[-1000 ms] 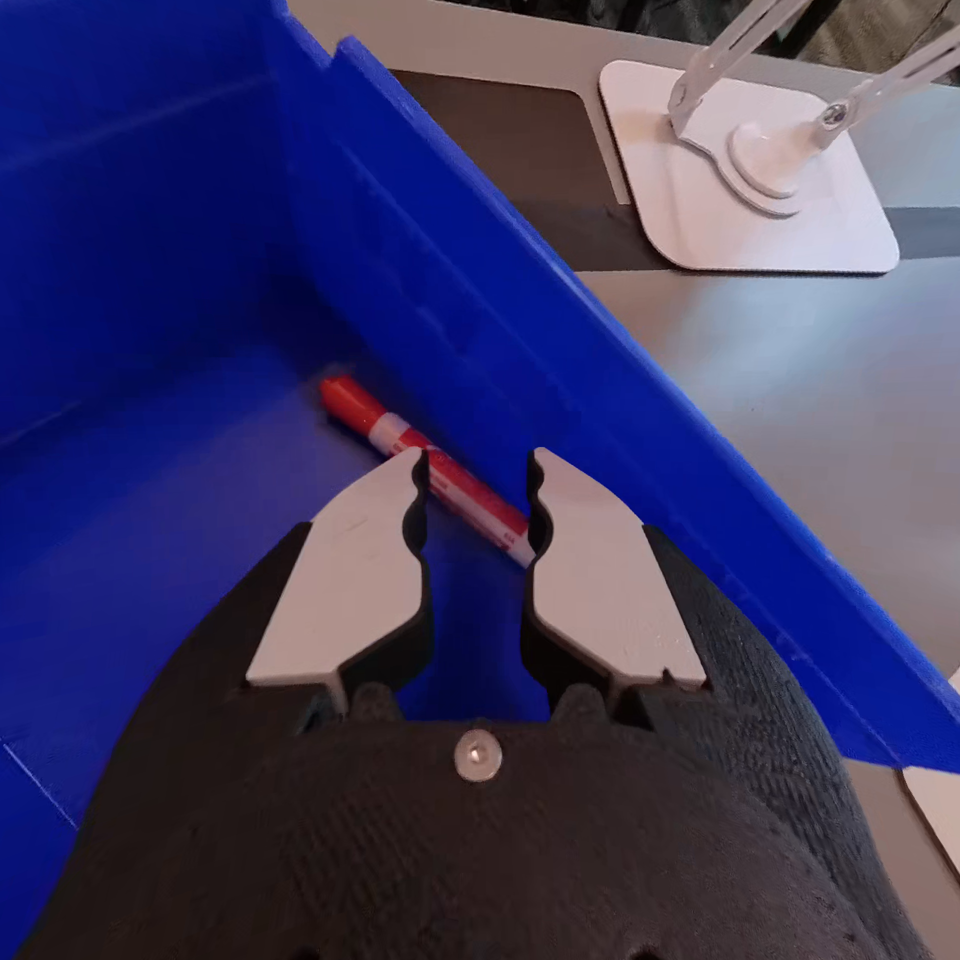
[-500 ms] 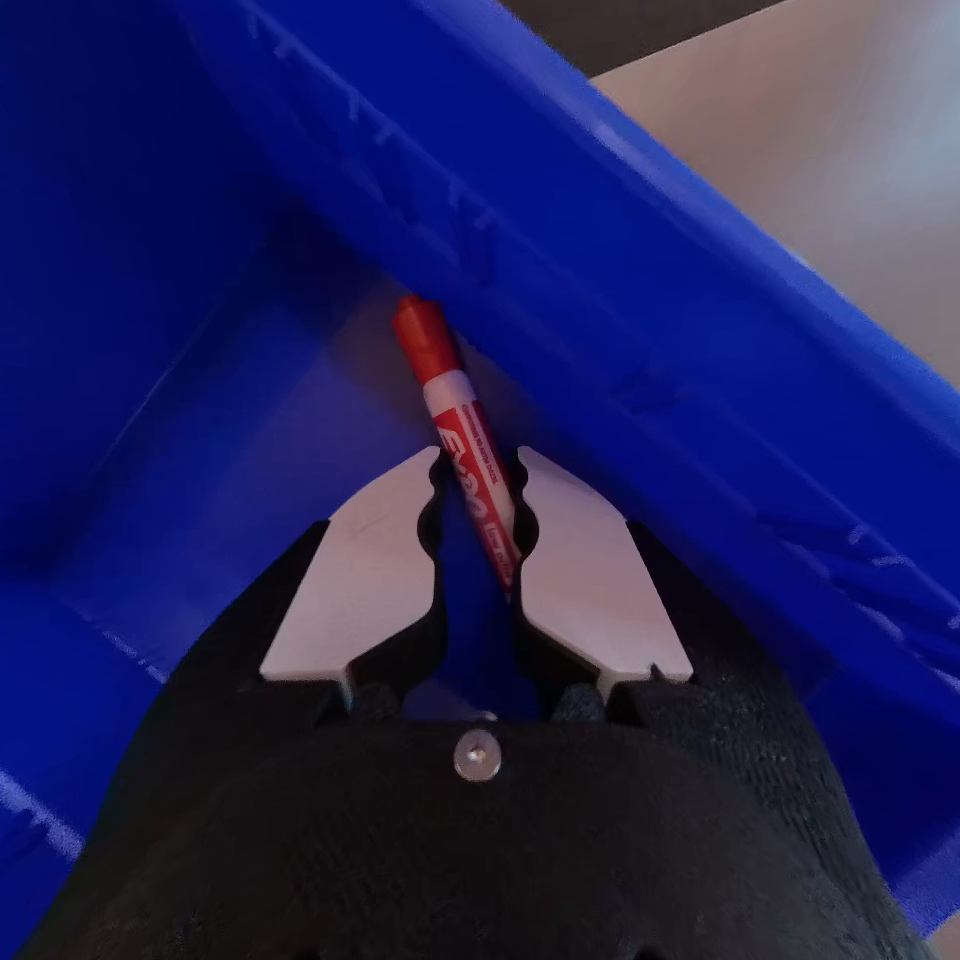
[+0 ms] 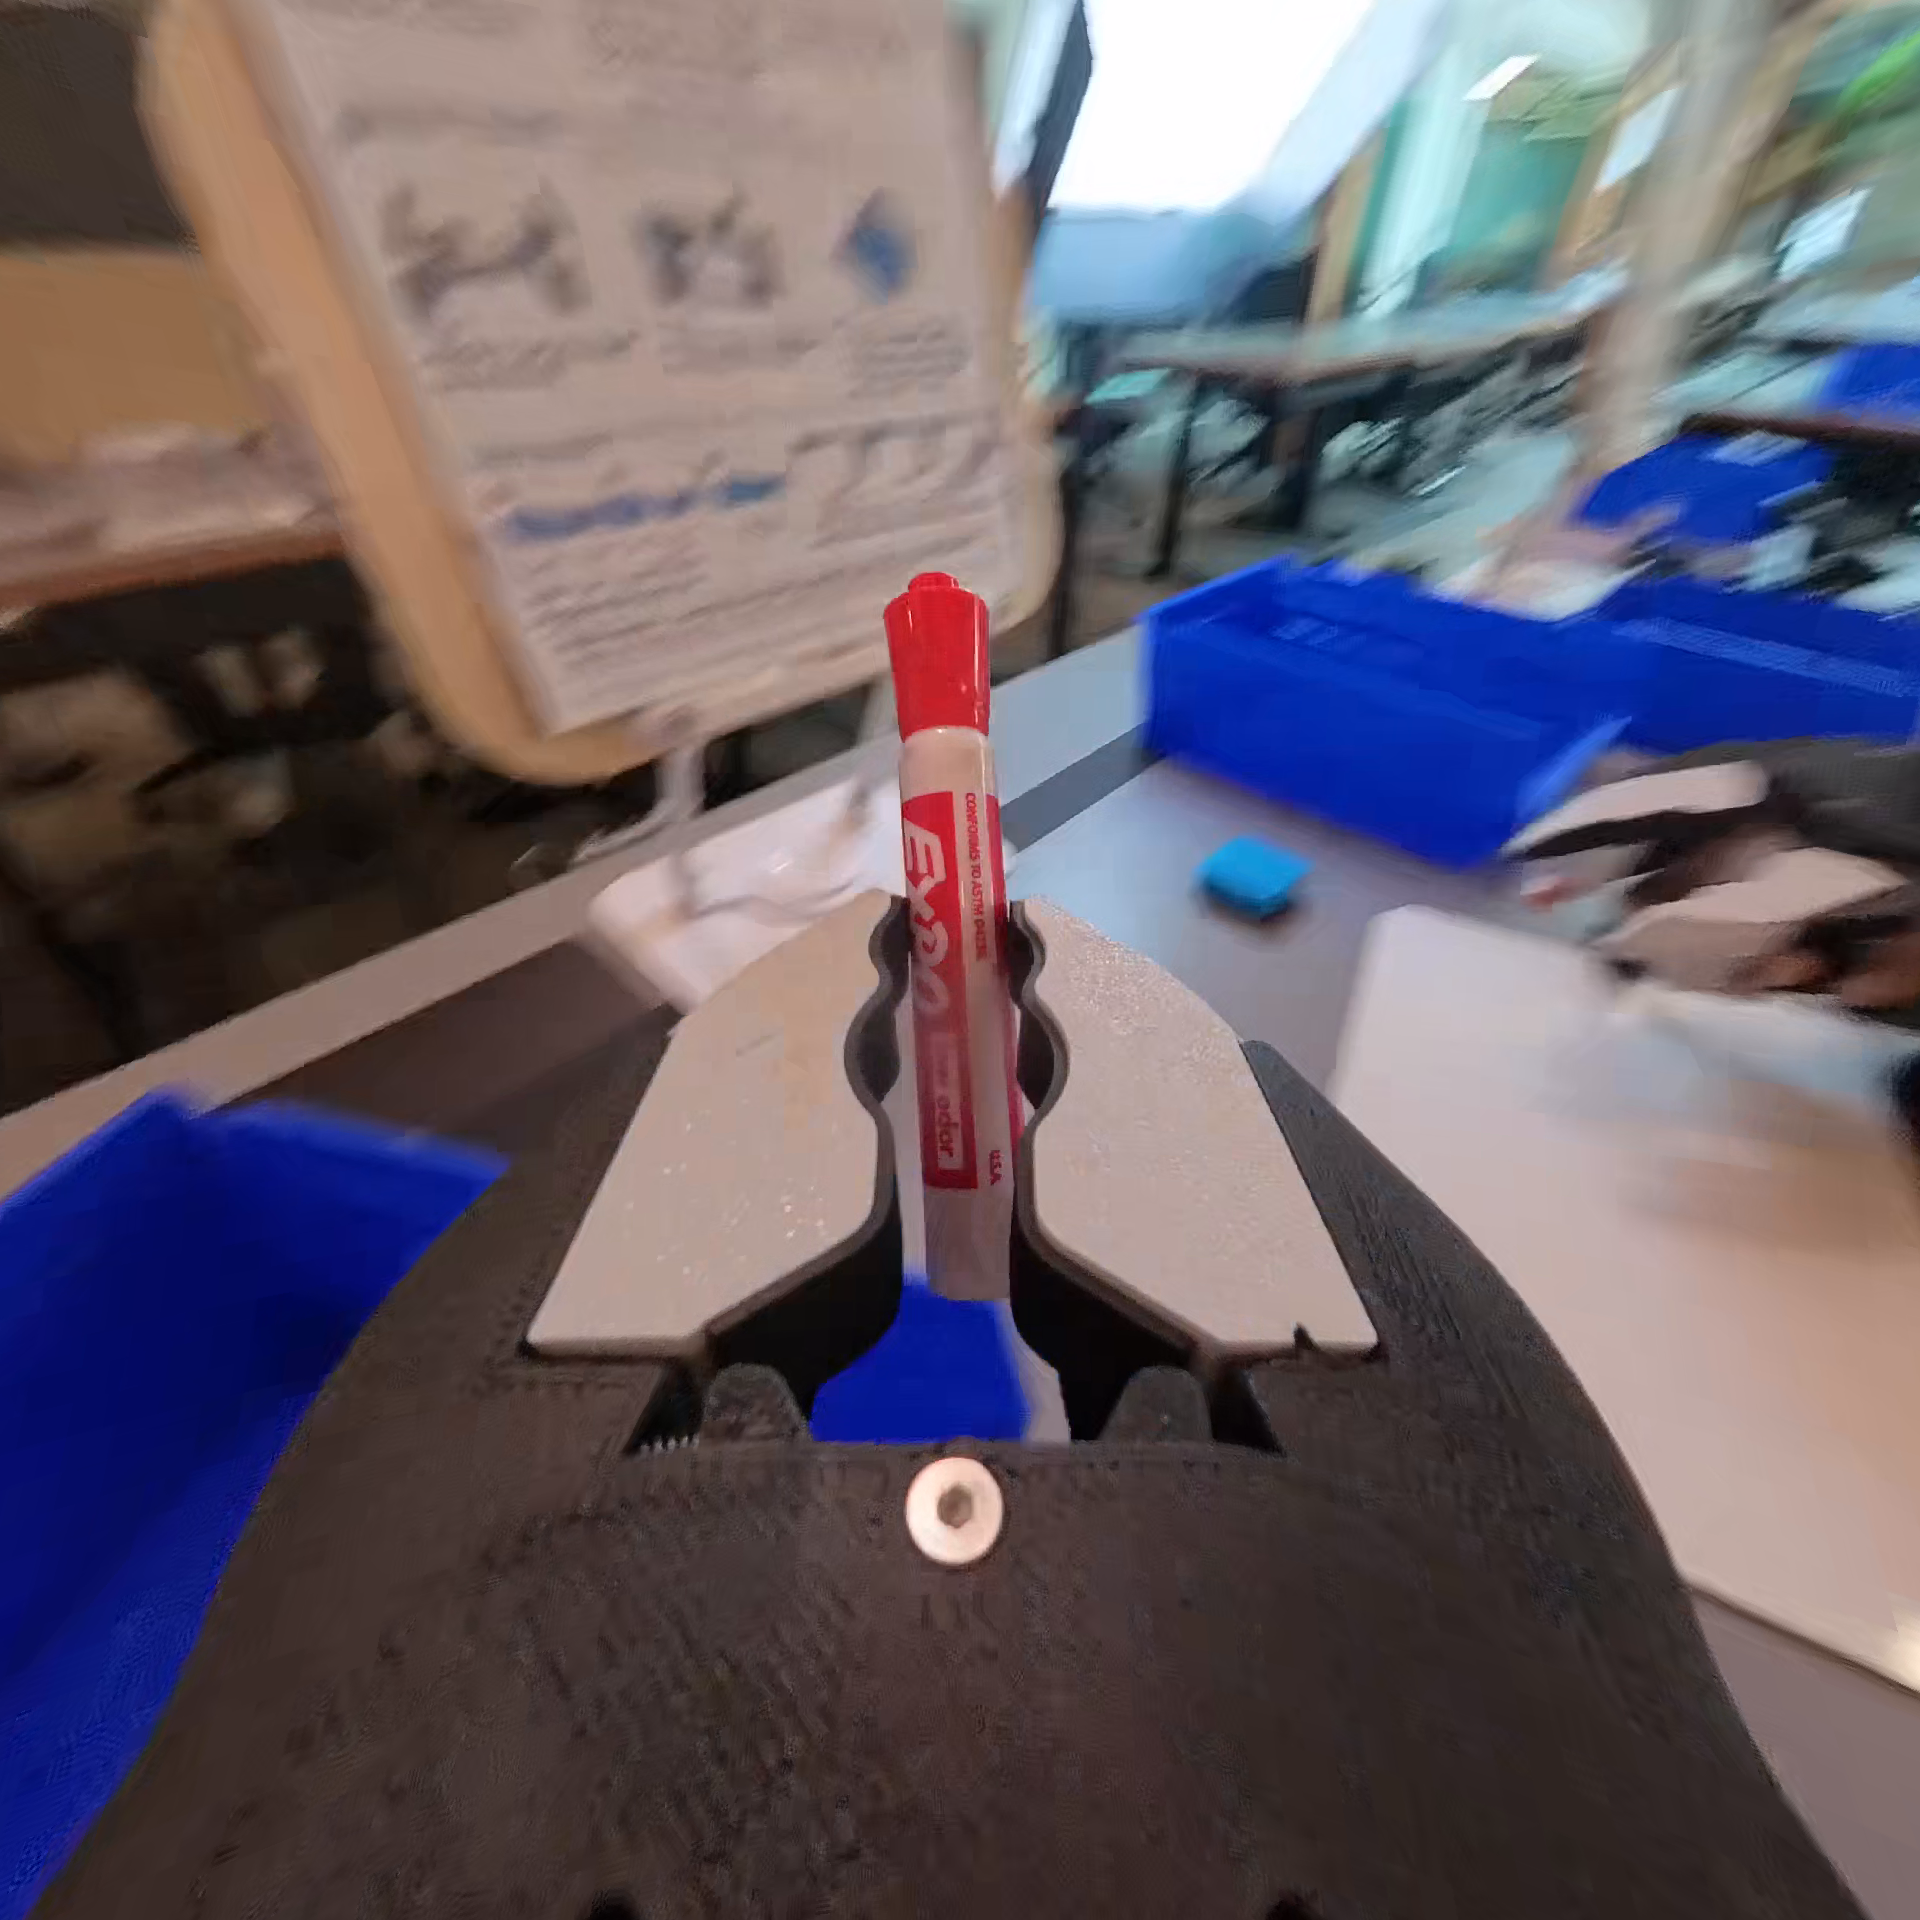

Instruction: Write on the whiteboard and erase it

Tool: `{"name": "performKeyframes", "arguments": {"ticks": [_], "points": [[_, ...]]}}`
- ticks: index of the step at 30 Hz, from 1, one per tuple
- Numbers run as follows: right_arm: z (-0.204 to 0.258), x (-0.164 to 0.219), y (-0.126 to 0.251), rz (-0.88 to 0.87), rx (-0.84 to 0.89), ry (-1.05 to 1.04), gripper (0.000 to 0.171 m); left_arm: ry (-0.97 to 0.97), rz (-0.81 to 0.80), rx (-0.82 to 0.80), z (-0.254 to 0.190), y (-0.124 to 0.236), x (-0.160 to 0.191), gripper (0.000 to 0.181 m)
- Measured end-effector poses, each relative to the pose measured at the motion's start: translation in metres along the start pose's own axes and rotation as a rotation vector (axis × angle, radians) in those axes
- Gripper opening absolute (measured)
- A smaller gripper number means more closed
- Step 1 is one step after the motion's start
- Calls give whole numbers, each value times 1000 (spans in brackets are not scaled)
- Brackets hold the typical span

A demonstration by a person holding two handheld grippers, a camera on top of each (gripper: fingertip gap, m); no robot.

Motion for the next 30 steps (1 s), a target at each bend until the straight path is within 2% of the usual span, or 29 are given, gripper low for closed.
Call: {"name": "performKeyframes", "arguments": {"ticks": [3, 5, 7, 11, 16, 19, 27, 30], "points": [[16, -29, -8, -114, -151, -128, 52, 78, -94, 306, -65, -11, 8, 18], [31, -48, -17, -176, -273, -205, 56, 182, -112, 444, -97, -23, 22, 18], [48, -60, -26, -205, -281, -141, 59, 312, -144, 537, -115, -35, 37, 18], [80, -58, -39, -184, -163, 155, 59, 540, -158, 616, -123, -55, 75, 18], [96, -38, -48, -119, -85, 302, 58, 746, -130, 664, -124, -64, 112, 18], [100, -32, -56, -87, -83, 335, 57, 735, -115, 672, -131, -67, 117, 18], [83, -30, -52, -105, 31, 269, 18, 779, -110, 677, -127, -67, 121, 18], [83, -29, -49, -123, 51, 305, 3, 783, -125, 663, -124, -66, 120, 18]]}}
Point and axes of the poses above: each gripper's, where its closed fingertips meet, y back along the fingers, x out of its underside, z = x × y across the jaws, the point moved 8 cm from there along y, back along the fingers, and after that the axes turned 9 degrees about y, right-handed, at the moved point
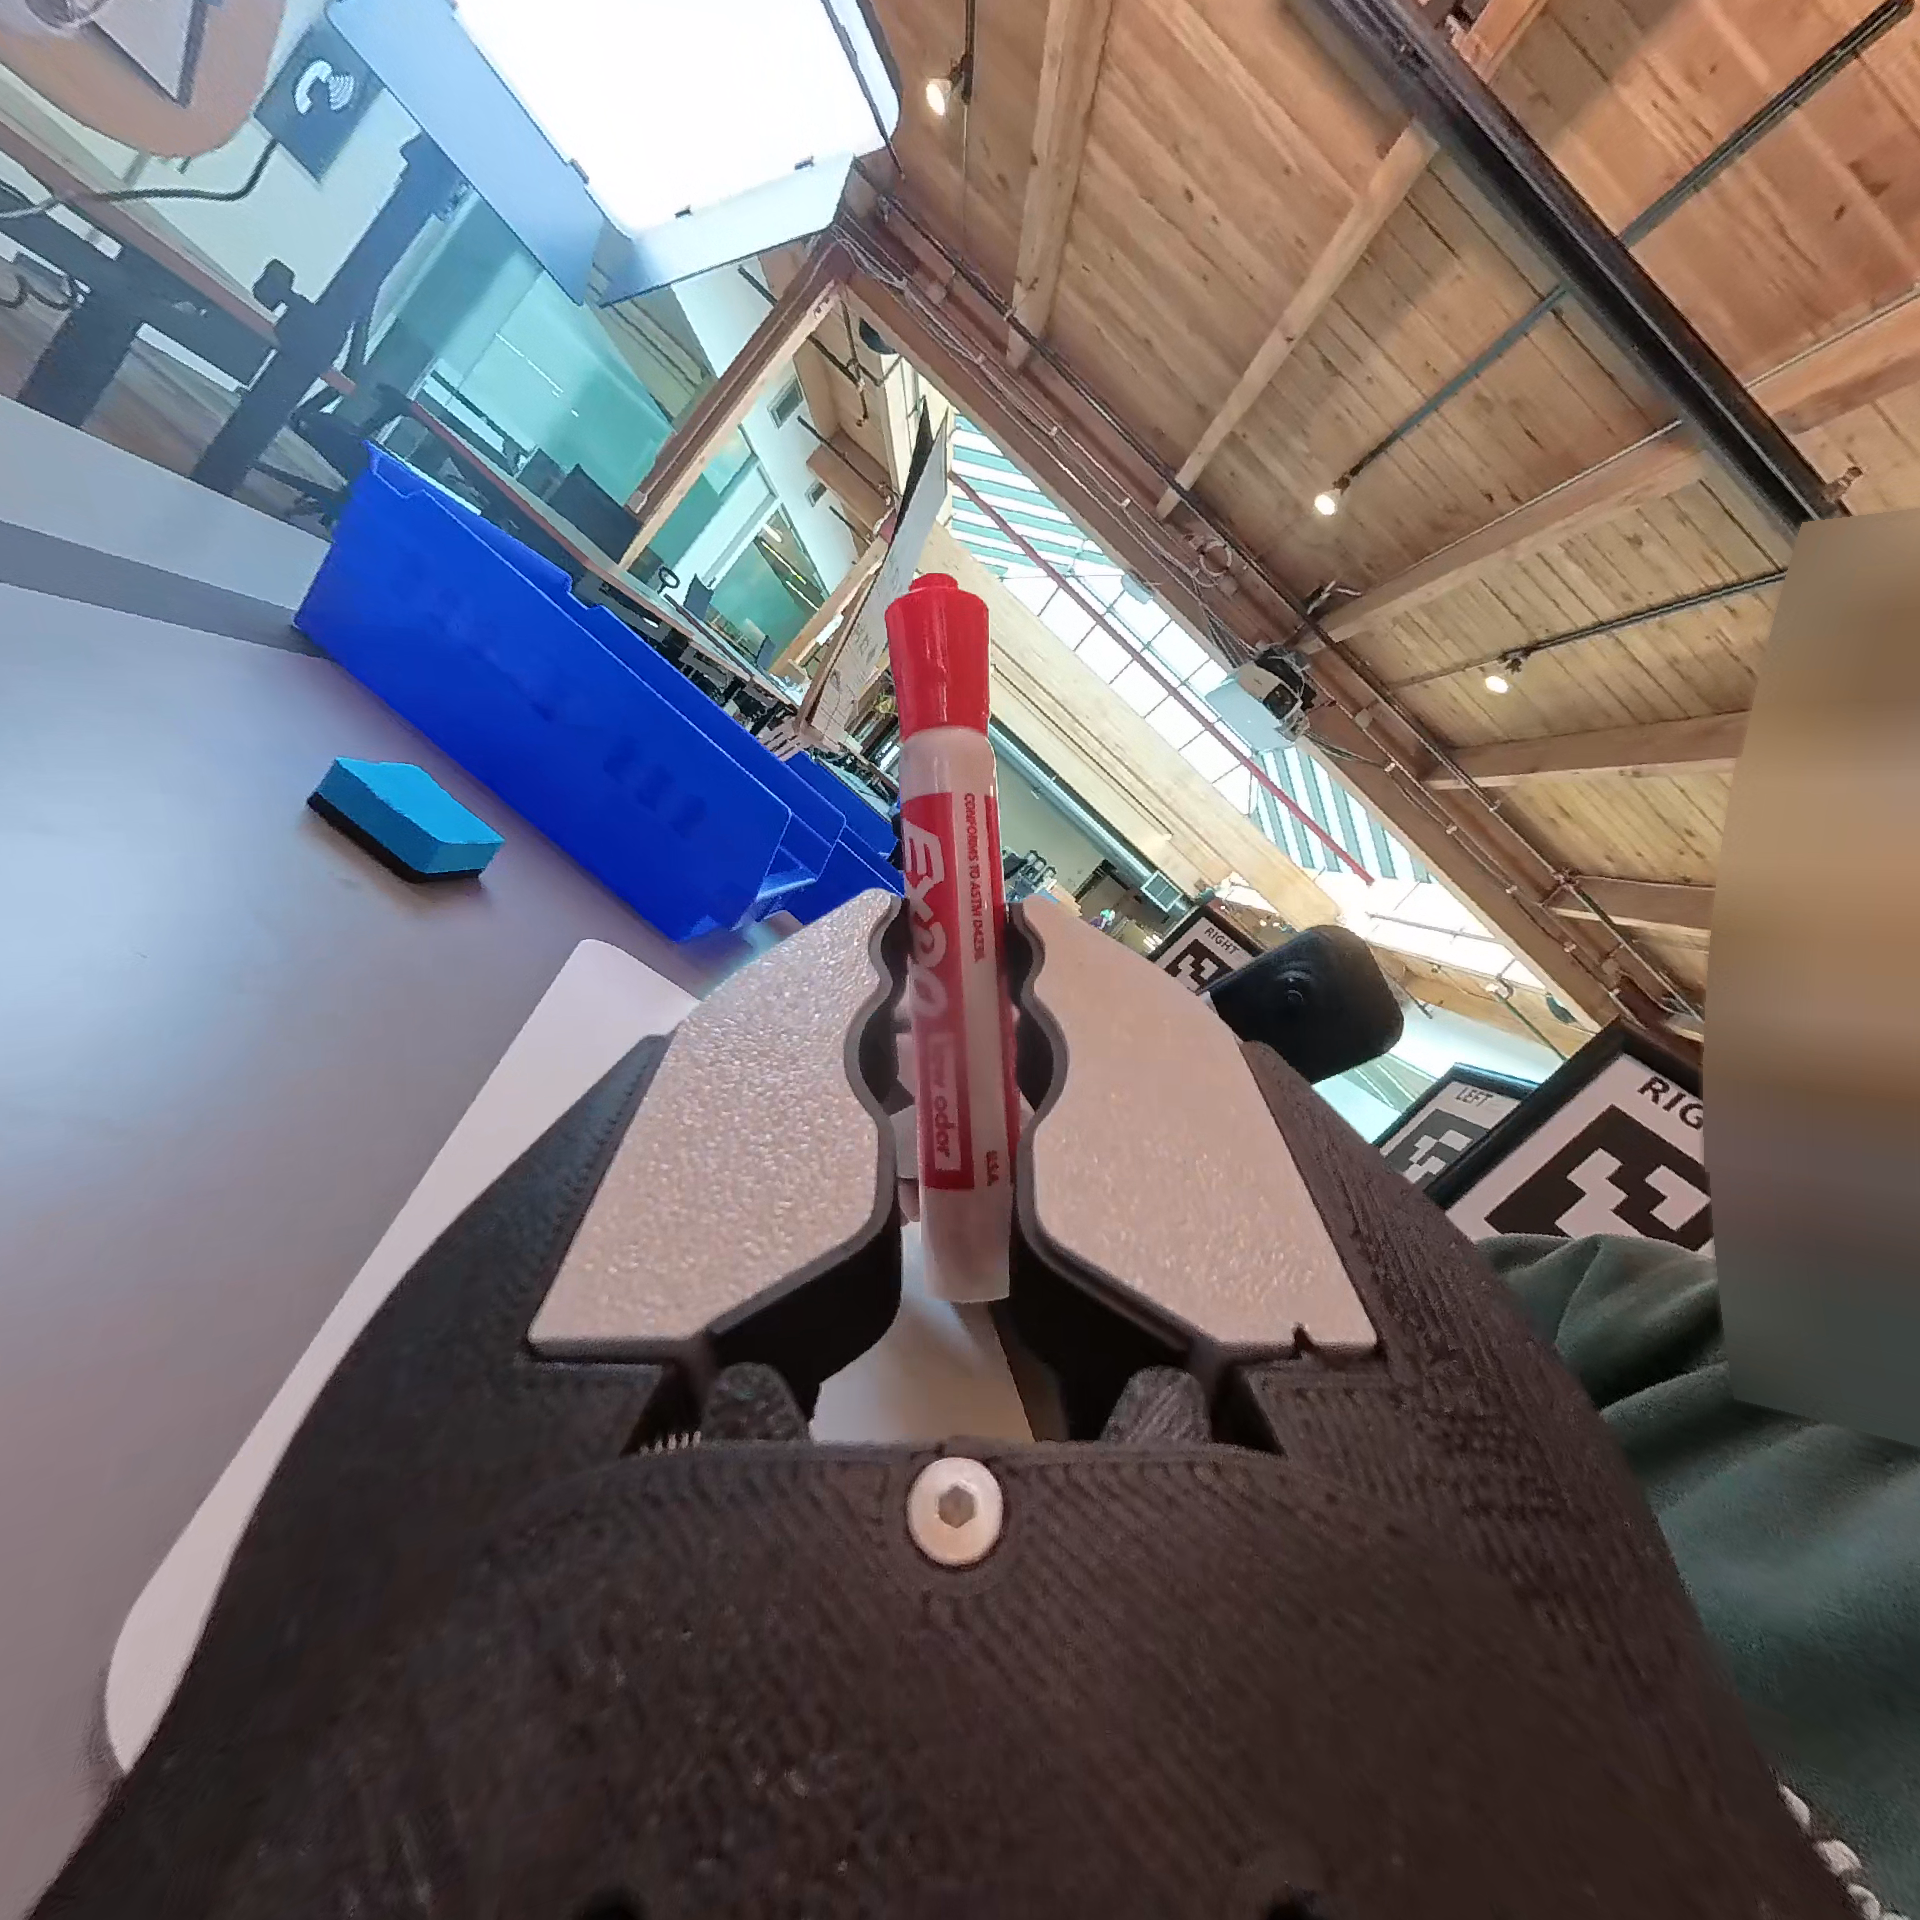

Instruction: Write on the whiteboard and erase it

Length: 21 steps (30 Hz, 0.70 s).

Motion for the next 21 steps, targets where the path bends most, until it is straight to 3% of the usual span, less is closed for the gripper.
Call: {"name": "performKeyframes", "arguments": {"ticks": [3, 7, 9, 21], "points": [[3, -3, 2, -27, 9, 23, 2, -2, -8, -1, 0, 1, -1, 18], [6, -6, 2, -46, -3, 14, 41, 14, -18, -2, 1, 1, -1, 18], [4, -8, 2, -48, 7, 5, 48, 30, -28, -4, 2, 1, -1, 18], [20, -31, -7, -98, -41, -72, 53, 76, -105, 14, -10, -5, 8, 18]]}}
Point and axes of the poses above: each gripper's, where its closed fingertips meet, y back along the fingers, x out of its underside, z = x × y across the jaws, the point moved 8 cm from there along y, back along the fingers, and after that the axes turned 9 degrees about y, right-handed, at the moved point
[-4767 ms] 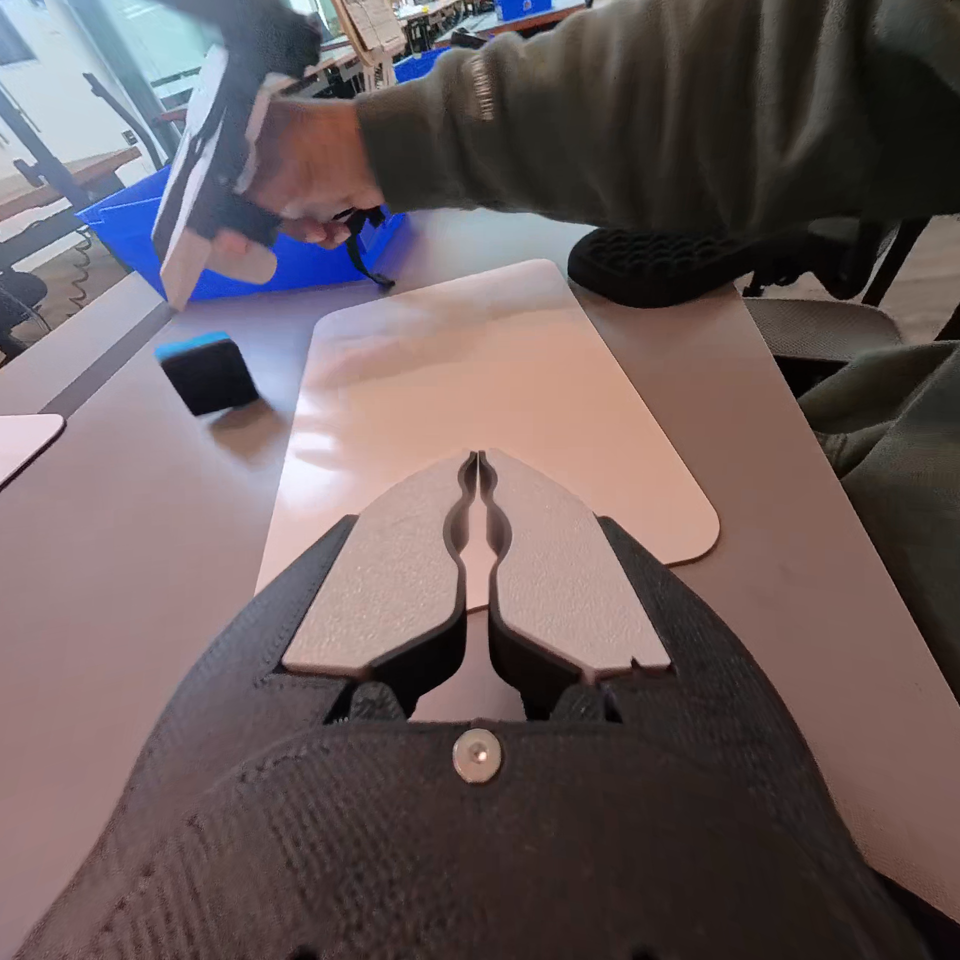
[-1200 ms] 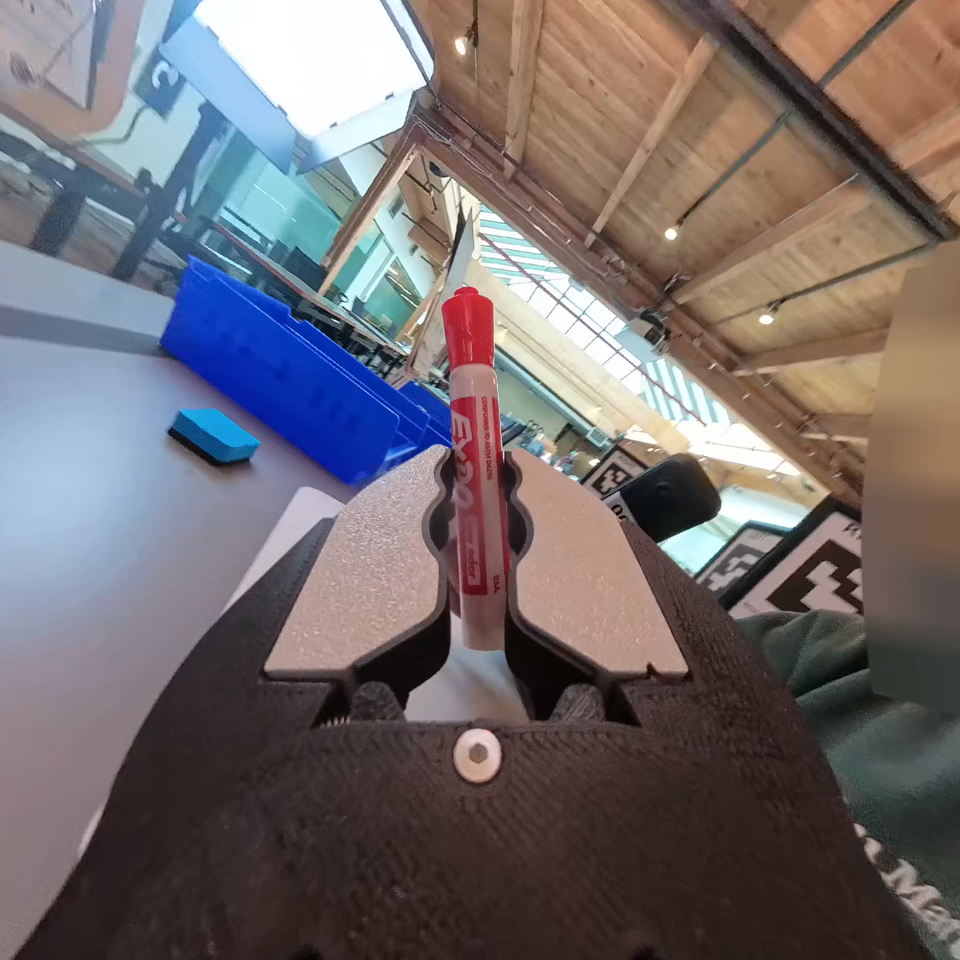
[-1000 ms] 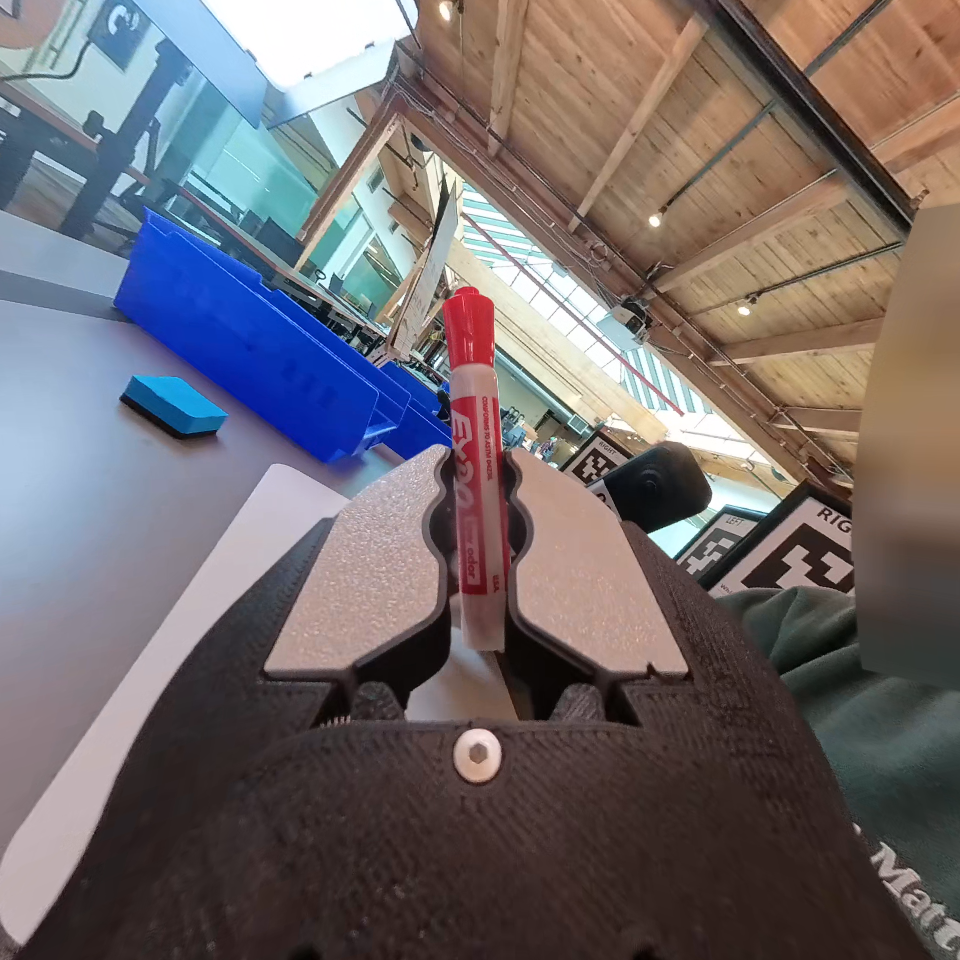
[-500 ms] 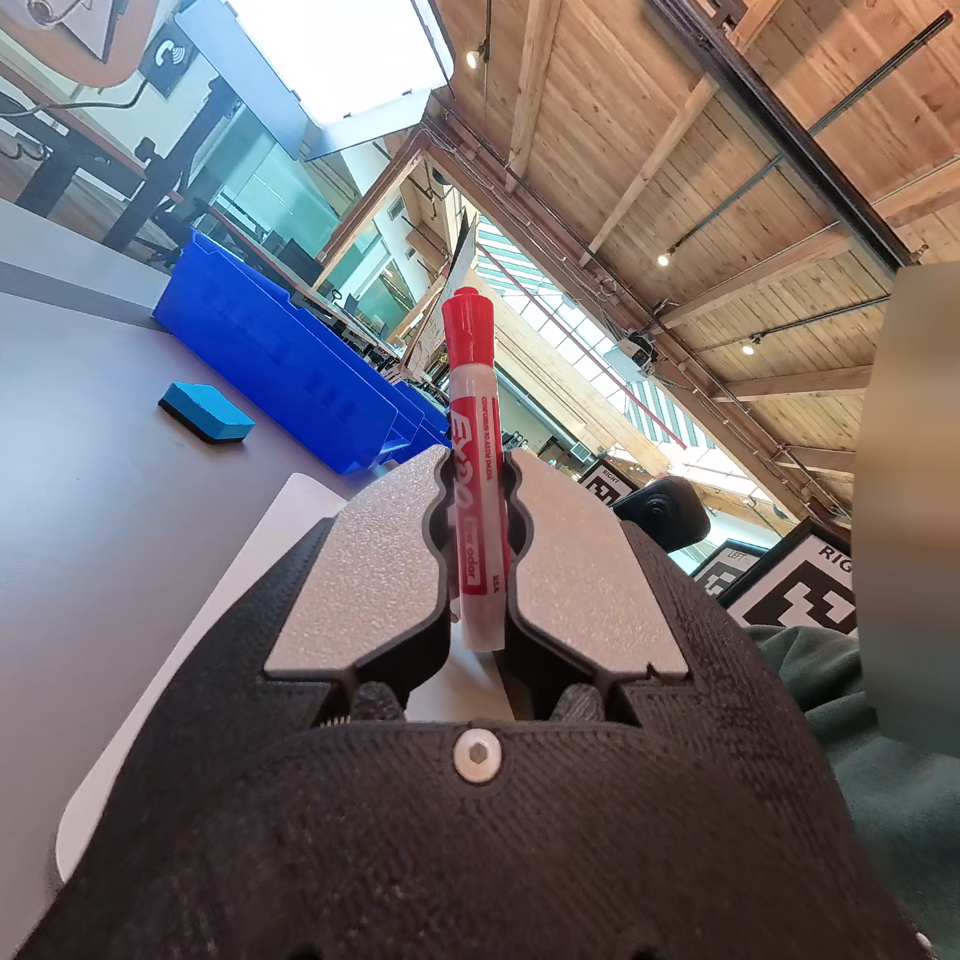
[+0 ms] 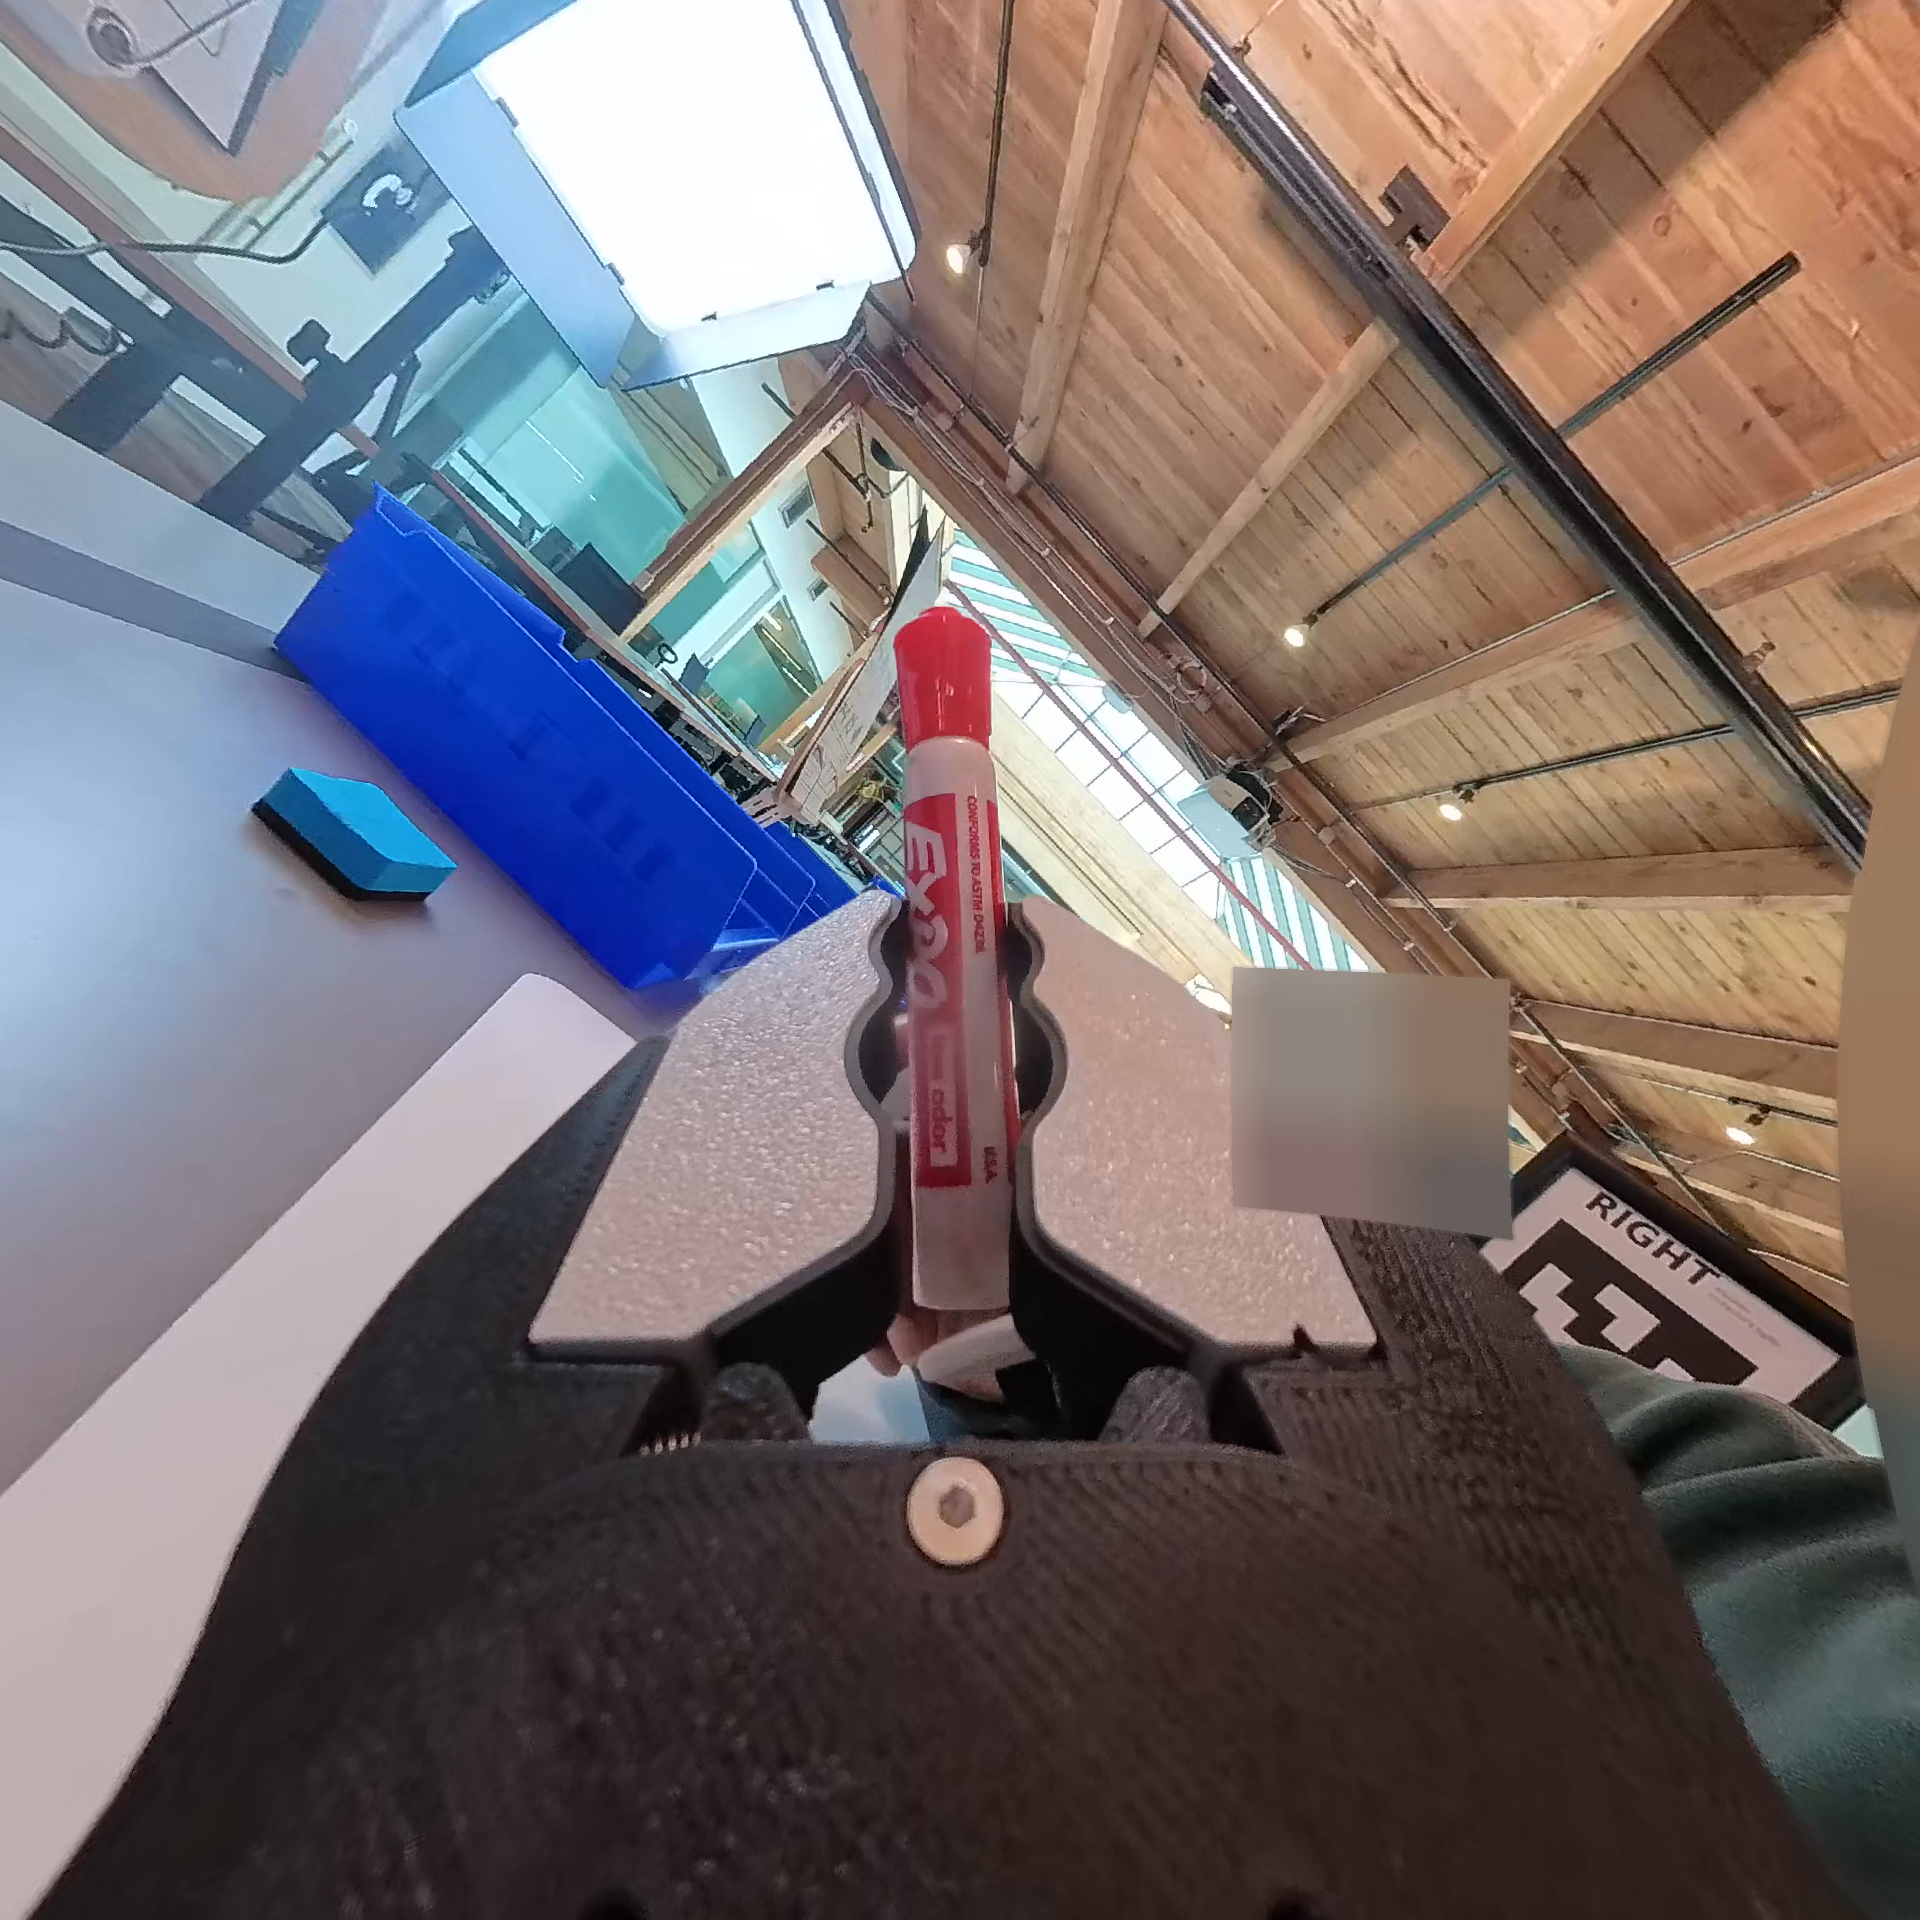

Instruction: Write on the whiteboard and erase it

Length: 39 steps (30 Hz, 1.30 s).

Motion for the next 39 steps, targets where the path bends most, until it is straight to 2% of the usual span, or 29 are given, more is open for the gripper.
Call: {"name": "performKeyframes", "arguments": {"ticks": [10, 13, 16, 18, 24, 29, 33, 37, 39], "points": [[1, 1, -1, 50, 46, 125, 56, 7, -9, -3, 1, 2, -3, 18], [-9, 4, 6, 60, 91, 144, 55, 0, -40, 2, 0, 8, -13, 18], [-28, 9, 15, 69, 175, 114, 45, -10, -44, -11, 1, 12, -17, 18], [-38, 11, 19, 63, 195, 80, 47, -1, -53, 0, 0, 11, -17, 18], [-18, 9, 18, 24, 101, 154, 52, 11, -49, 20, -1, 11, -16, 18], [-13, 0, 6, 13, 94, 155, 54, 76, 55, 66, -5, -2, 9, 17], [-12, -2, 11, -13, 136, 225, 21, 104, 114, 89, -7, -7, 20, 18], [-16, -2, 17, -3, 66, 187, 20, 97, 175, 100, -5, -7, 20, 18], [-21, -3, 20, 1, 36, 132, 20, 29, 199, 88, -3, -4, 12, 24]]}}
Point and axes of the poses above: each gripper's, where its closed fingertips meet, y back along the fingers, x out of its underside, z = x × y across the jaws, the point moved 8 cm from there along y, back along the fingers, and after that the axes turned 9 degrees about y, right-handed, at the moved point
